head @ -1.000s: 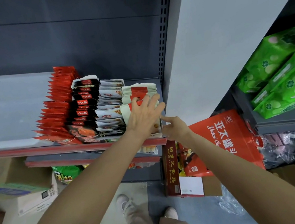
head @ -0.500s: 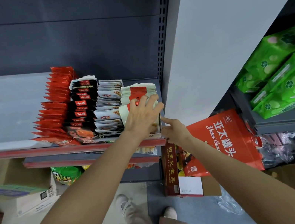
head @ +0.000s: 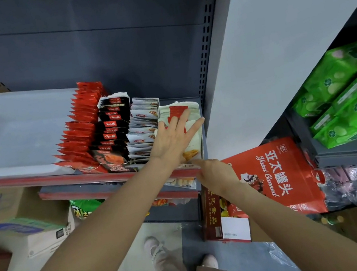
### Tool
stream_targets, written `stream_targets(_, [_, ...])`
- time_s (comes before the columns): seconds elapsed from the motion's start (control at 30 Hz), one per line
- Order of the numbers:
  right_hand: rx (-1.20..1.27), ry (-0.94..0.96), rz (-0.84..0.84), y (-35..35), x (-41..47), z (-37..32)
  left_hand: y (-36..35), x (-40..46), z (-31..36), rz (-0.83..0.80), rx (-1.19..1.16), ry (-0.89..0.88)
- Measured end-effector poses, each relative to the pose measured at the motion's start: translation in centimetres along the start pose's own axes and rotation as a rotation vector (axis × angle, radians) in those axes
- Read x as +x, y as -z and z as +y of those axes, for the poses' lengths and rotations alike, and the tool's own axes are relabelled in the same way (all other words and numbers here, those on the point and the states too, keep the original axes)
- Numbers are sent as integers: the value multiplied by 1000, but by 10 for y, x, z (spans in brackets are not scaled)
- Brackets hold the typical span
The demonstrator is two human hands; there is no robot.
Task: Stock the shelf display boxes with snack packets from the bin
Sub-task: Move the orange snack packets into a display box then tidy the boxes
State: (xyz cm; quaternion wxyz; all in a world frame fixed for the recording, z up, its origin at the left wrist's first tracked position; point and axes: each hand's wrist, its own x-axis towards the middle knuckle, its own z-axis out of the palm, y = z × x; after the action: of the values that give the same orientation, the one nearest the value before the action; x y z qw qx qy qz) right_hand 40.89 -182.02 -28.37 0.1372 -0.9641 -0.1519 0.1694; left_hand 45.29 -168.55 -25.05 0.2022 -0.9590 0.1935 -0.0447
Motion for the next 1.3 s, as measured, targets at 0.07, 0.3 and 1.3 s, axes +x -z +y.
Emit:
stream_targets(0.07, [-64,4,-21,2,-1,0,1,1,1,-5,19,-5])
stream_targets(0.3, [-168,36,-72,5,-4,-1,-3,-2,5,11,28,4])
stream_targets(1.3, [87,-158,66,48,-5,-1,12,-12,-11,41,-506,89])
